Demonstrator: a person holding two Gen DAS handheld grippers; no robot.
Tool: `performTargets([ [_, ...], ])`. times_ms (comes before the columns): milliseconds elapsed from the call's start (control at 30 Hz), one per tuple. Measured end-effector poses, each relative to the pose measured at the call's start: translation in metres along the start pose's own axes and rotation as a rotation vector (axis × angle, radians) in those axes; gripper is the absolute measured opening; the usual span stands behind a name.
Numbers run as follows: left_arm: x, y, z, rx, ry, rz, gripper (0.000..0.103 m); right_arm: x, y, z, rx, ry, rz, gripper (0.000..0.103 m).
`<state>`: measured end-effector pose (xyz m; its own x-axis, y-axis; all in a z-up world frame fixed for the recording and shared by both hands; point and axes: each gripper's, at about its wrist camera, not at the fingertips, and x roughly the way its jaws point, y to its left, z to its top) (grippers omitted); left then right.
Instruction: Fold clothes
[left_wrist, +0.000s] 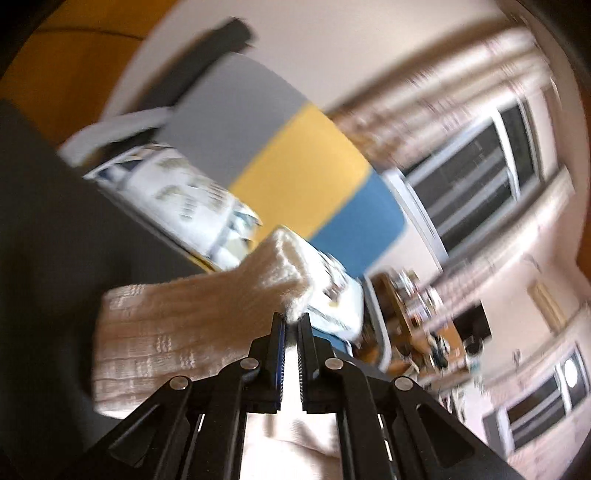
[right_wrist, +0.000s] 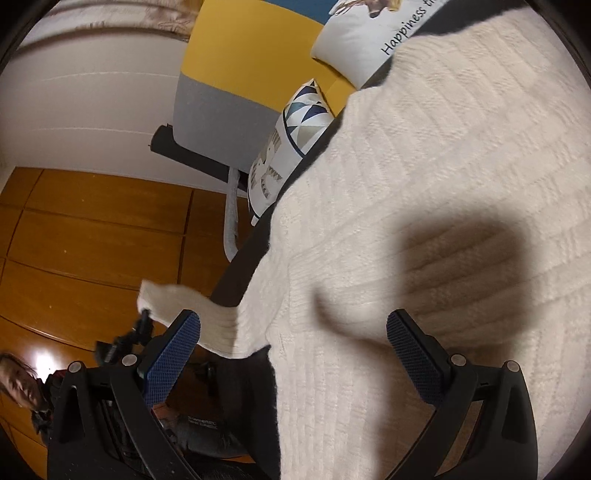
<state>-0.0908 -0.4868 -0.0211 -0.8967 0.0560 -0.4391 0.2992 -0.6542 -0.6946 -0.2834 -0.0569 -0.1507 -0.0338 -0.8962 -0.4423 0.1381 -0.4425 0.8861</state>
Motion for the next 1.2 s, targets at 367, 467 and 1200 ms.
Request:
performTargets([
  [367, 0.091, -0.113, -0.094, 0.18, 0.233, -0.039, 0.004, -0.033, -0.012, 0.002, 0.011, -0.024, 0.098, 0.103],
  [467, 0.119, -0.123, -0.119, 0.209, 0.298, -0.024, 0.004, -0.046, -0.009, 0.002, -0.031, -0.041, 0.086, 0.103],
  [1200, 0.123, -0.085, -0.141, 0.052, 0.402, -0.116, 0.017, -0.036, -0.007, 0.001, -0.009, -0.054, 0.148, 0.062],
])
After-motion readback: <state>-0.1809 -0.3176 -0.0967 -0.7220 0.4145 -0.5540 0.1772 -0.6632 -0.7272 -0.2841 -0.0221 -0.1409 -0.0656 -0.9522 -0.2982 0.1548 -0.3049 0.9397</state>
